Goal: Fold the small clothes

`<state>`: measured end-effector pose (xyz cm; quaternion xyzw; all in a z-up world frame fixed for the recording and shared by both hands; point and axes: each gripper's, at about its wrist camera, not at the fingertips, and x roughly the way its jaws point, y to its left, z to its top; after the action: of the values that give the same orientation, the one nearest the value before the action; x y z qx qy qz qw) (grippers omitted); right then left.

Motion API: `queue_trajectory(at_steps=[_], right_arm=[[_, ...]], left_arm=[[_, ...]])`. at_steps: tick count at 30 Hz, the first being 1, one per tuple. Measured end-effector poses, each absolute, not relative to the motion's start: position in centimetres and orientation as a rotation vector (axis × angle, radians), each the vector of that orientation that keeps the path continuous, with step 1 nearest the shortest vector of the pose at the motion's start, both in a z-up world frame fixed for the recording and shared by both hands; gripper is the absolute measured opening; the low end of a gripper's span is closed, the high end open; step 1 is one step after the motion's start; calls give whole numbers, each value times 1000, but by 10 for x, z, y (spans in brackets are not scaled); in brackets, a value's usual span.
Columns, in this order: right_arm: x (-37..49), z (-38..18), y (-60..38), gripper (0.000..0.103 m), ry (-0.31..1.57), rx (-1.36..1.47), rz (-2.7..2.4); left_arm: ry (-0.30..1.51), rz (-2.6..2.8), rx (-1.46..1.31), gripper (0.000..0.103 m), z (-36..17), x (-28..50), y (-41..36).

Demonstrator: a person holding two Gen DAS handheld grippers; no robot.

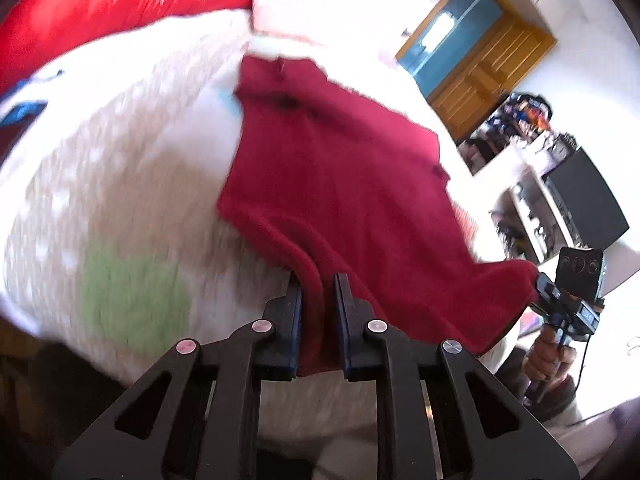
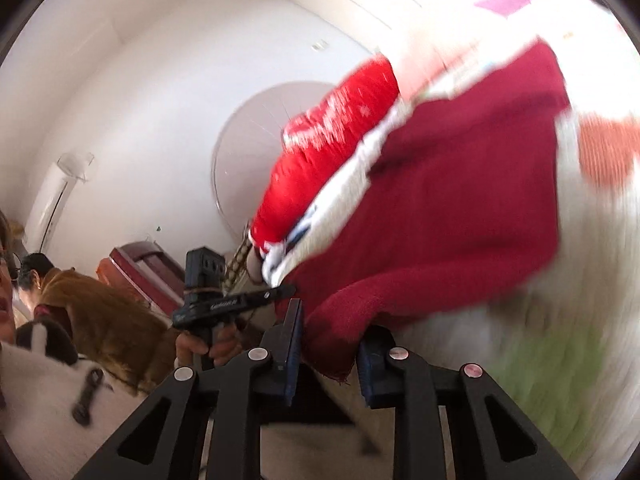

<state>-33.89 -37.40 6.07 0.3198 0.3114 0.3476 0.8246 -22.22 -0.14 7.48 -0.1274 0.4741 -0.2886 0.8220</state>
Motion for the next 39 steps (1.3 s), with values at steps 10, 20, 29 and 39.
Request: queue_trajectory(at_steps=[10, 20, 29, 39], right_arm=[[-225, 107, -420, 19, 469, 643, 559], [-131, 101, -478, 18, 488, 677, 422], [-56, 87, -484, 18, 562, 636, 302], [-58, 80, -520, 59, 580, 700, 147]], left_arm=[[869, -609, -301, 8, 122, -91, -52], [943, -526, -292, 7, 89, 13, -94], [919, -432, -291, 3, 88, 69, -103], [910, -490, -248, 66, 94, 73, -96]])
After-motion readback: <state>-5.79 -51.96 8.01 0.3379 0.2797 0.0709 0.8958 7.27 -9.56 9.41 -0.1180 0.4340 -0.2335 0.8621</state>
